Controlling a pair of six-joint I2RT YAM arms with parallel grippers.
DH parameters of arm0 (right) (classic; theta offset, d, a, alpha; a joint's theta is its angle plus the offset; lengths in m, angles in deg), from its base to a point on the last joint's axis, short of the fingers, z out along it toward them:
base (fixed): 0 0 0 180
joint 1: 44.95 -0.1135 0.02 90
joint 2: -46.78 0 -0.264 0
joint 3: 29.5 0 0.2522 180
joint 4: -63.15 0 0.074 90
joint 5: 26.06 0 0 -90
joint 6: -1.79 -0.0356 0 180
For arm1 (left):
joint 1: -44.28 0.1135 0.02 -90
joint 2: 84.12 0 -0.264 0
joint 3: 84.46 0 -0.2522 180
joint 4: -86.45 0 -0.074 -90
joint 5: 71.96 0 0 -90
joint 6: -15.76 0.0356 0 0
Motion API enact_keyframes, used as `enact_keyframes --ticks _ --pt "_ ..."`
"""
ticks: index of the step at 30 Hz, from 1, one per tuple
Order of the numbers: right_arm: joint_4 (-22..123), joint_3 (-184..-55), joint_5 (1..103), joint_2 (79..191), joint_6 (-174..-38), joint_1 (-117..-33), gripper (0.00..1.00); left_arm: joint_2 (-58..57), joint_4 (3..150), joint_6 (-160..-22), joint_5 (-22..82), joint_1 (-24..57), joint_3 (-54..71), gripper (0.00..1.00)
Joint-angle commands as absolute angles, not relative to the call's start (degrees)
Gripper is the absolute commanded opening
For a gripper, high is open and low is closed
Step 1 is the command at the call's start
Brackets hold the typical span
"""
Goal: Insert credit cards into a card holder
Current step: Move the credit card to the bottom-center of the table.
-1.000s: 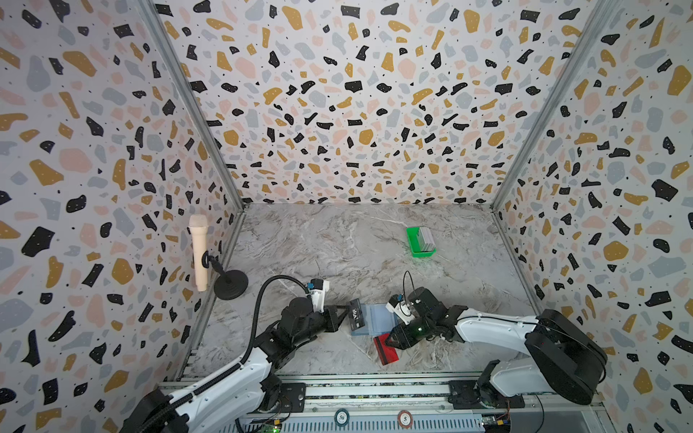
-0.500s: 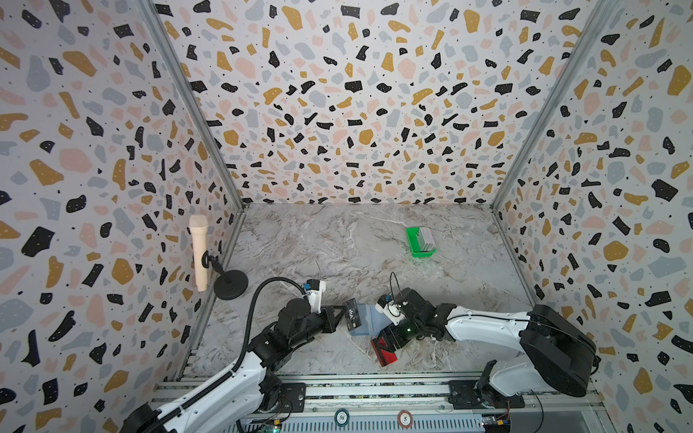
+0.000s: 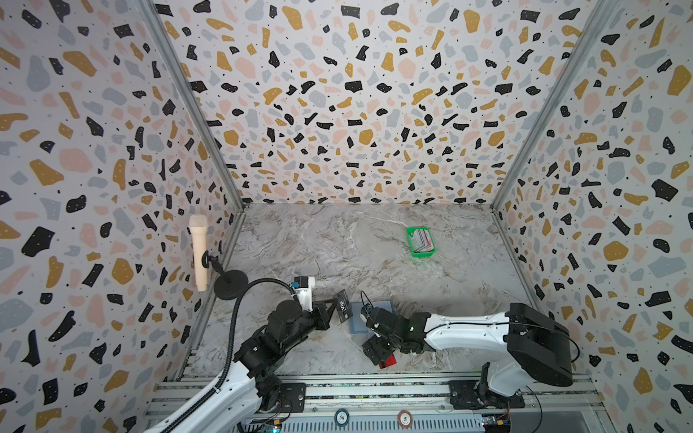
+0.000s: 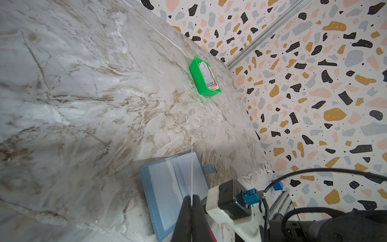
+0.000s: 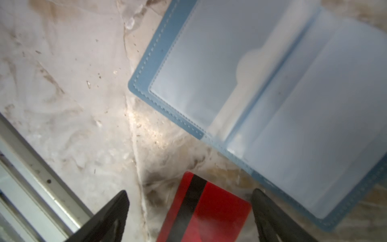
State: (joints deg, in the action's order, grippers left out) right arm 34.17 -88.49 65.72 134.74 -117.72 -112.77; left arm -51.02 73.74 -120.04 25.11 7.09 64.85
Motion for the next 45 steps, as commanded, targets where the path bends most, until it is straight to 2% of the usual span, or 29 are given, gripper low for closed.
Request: enact_keyframes --ticks 1,5,8,11,16,22,26,30,36,41,45 --pt "30.2 -89.7 66.2 126.9 -114.0 -111.8 0.9 -51.5 77.7 -118.7 28.8 7.1 64.5 0.0" --pt "32.3 -90.5 58.4 119.2 -109.7 -106.7 0.85 -50.4 85.1 -119.7 34.4 7.1 65.8 0.0" --pt "39.0 -89.1 46.9 114.0 -108.6 -101.0 0.83 -49.0 93.9 -121.9 39.4 7.0 67.1 0.0" --pt "46.2 -87.6 34.6 110.8 -110.4 -95.1 0.75 -47.5 100.0 -123.8 42.7 7.0 68.0 0.0" --pt "51.7 -86.5 21.5 110.6 -112.6 -89.0 0.64 -45.0 107.1 -126.4 46.9 7.0 69.1 0.0" --pt "52.1 -85.0 16.3 113.2 -112.2 -86.6 0.54 -43.7 114.9 -129.1 50.5 6.9 70.4 0.0" --pt "54.4 -84.0 13.8 113.9 -113.0 -86.5 0.49 -43.8 114.8 -128.9 50.8 6.9 70.2 0.0" --pt "56.5 -83.6 12.4 114.3 -113.8 -86.4 0.38 -43.2 114.4 -128.8 51.1 6.9 70.4 0.0" --pt "59.9 -83.1 10.5 114.2 -116.0 -86.4 0.28 -42.4 113.7 -128.2 50.7 6.9 70.4 0.0" --pt "60.7 -83.0 10.3 114.7 -116.7 -86.5 0.24 -41.2 113.6 -128.0 50.9 6.9 70.1 0.0" --pt "62.5 -82.7 10.3 115.2 -117.9 -86.5 0.11 -40.1 113.4 -127.9 50.8 6.8 69.9 0.0"
